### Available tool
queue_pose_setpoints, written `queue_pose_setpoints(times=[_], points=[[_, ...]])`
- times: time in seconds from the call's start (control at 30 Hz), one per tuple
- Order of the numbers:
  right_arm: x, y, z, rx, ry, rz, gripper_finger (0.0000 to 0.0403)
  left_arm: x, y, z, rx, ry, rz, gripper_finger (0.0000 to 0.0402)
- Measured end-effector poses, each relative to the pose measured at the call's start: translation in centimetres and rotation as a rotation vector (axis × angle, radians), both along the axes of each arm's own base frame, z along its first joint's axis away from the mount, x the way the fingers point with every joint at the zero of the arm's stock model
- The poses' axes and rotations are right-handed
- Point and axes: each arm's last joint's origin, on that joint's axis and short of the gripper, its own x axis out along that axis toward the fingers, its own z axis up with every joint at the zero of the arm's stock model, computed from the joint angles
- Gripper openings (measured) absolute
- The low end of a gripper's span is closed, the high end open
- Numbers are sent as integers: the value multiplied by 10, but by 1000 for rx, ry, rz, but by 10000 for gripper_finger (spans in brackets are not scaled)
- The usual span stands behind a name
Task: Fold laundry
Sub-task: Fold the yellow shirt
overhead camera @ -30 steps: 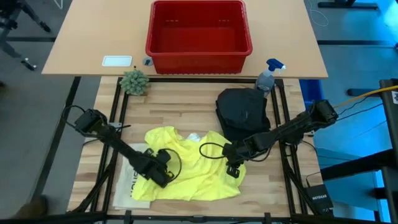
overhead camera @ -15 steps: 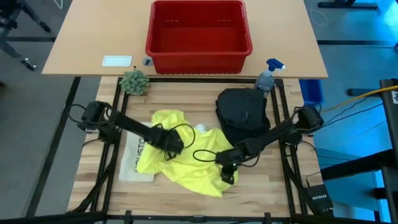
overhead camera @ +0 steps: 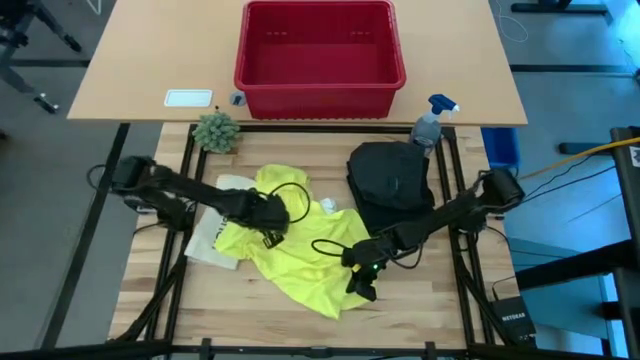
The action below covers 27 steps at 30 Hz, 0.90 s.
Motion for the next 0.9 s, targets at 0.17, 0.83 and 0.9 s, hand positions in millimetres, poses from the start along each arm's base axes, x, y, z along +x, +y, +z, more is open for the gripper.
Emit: queue_pose_setpoints(times=[0.17, 0.83, 0.9], points=[[-12, -7, 21, -89, -13, -22, 0, -14, -30, 29, -36, -220, 94, 0], [-18, -88, 11, -434, 189, -255, 0, 30, -93, -53, -87, -355, 135, 0], [-17, -88, 7, -408, 208, -228, 0, 31, -94, -62, -105, -298, 95, 0]])
